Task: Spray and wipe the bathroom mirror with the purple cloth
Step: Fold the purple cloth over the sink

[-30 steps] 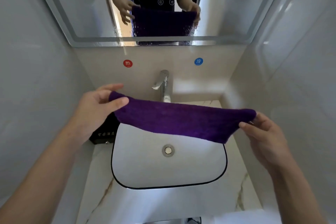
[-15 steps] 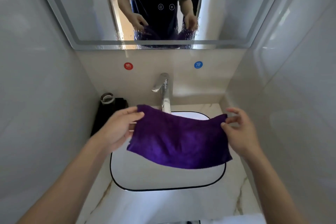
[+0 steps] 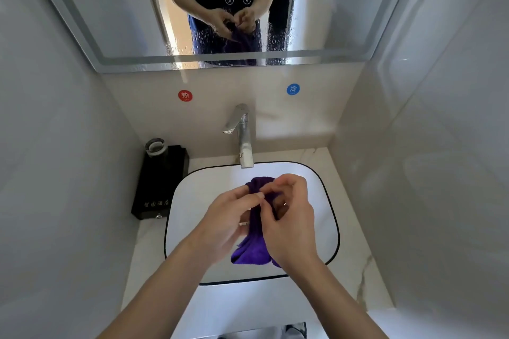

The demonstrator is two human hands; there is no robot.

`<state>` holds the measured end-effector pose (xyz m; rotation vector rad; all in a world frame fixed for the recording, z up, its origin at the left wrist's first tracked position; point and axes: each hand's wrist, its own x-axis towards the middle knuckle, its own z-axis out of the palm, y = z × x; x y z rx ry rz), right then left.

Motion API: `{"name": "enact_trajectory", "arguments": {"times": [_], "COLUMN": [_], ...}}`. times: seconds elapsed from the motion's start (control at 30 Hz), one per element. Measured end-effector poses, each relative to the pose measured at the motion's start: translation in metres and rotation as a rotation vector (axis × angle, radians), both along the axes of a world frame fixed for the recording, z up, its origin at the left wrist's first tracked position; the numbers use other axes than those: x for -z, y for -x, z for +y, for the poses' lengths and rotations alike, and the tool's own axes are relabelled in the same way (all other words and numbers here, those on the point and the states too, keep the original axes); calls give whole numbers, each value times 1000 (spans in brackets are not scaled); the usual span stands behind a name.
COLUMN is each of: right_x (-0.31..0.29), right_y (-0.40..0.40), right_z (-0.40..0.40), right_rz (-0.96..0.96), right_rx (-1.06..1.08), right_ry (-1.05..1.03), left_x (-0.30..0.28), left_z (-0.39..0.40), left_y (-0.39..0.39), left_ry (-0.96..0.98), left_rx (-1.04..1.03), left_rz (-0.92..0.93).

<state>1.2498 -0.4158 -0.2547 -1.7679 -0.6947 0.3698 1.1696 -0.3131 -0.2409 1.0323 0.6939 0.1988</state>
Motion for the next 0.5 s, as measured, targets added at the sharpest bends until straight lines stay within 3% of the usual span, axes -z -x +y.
{"name": "enact_trajectory", "arguments": {"times": [0.17,0.27,0.37,0.5], "right_x": [-1,-3,-2,16], "right_y": [5,3,-12,-54], "right_z": [-4,-13,-23,-35], "right_rz": [-4,106,191,175], "right_rx": [-110,-206,-115,-56], "right_ry": [21,-58,-181,21], "left_x": [2,7,8,1], "left_z": [-2,5,13,24], "left_y": [0,5,13,24], "left_ry": [-103,-205,-264,-330], "left_rx": [-115,-119,-94,-27], "left_rz": [-44,-44,-61,-108]}}
